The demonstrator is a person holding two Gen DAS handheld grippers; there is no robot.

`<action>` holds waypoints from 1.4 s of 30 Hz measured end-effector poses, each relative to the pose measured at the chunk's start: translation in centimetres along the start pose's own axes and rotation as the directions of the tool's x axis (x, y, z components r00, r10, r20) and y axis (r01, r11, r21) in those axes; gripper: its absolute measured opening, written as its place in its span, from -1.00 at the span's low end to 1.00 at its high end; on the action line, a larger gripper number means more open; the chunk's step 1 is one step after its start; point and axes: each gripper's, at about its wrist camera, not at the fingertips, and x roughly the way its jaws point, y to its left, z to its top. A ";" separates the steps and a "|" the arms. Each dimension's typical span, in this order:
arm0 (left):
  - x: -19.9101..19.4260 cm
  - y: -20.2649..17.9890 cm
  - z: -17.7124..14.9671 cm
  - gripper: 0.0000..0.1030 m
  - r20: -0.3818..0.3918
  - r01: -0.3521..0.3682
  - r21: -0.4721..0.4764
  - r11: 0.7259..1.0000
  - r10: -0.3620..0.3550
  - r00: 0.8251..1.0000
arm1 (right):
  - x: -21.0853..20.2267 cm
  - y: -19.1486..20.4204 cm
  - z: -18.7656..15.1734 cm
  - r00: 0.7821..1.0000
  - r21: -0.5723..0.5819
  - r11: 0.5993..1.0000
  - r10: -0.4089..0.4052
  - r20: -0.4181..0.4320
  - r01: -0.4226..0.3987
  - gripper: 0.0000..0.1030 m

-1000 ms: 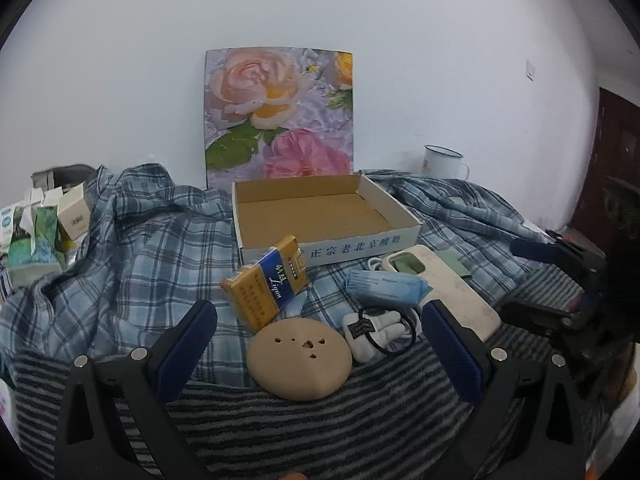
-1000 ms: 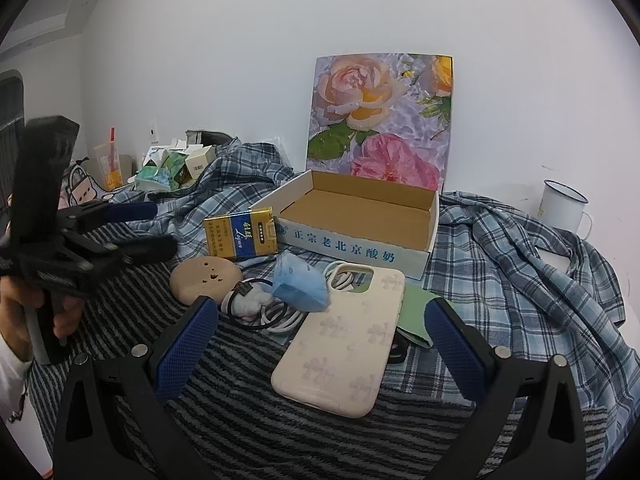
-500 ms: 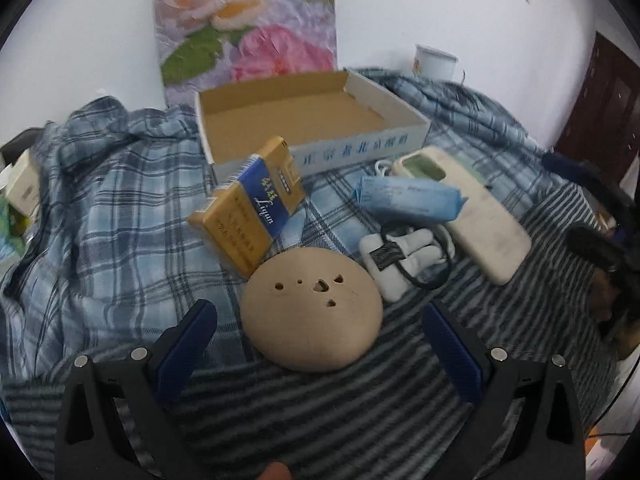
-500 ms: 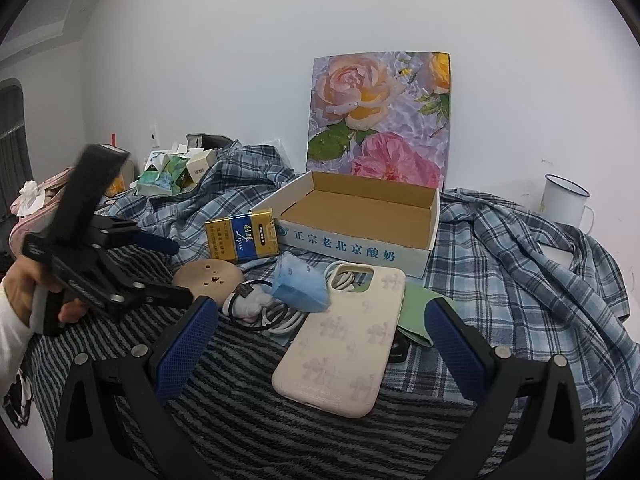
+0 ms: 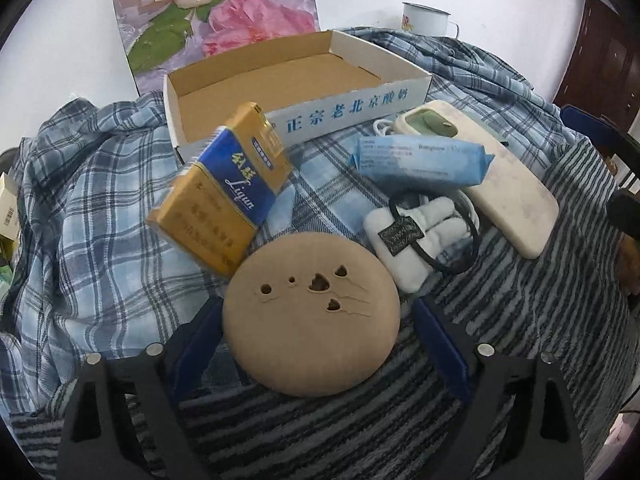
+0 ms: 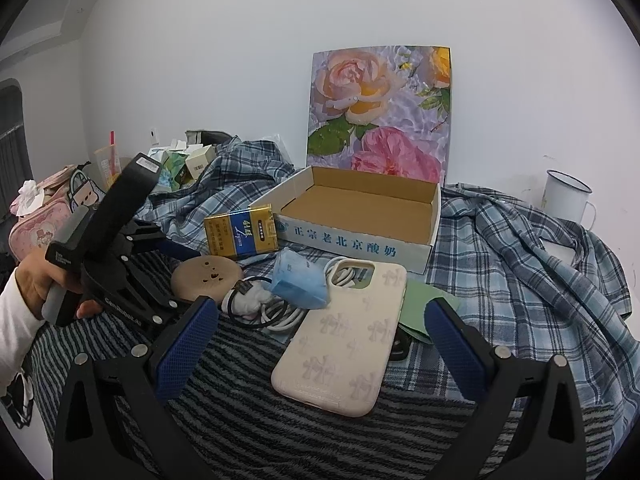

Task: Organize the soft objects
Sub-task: 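Grasp the round tan squishy with the left tool while the right tool grasps the cream phone case, then lift the tan squishy with the left tool while the right tool lifts the phone case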

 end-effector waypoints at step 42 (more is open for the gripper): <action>-6.0 2.4 -1.6 0.56 0.311 -0.006 -0.118 0.993 0.043 0.949 | 10.3 0.7 0.8 0.860 -0.194 0.940 -0.336 -0.385 0.281 0.46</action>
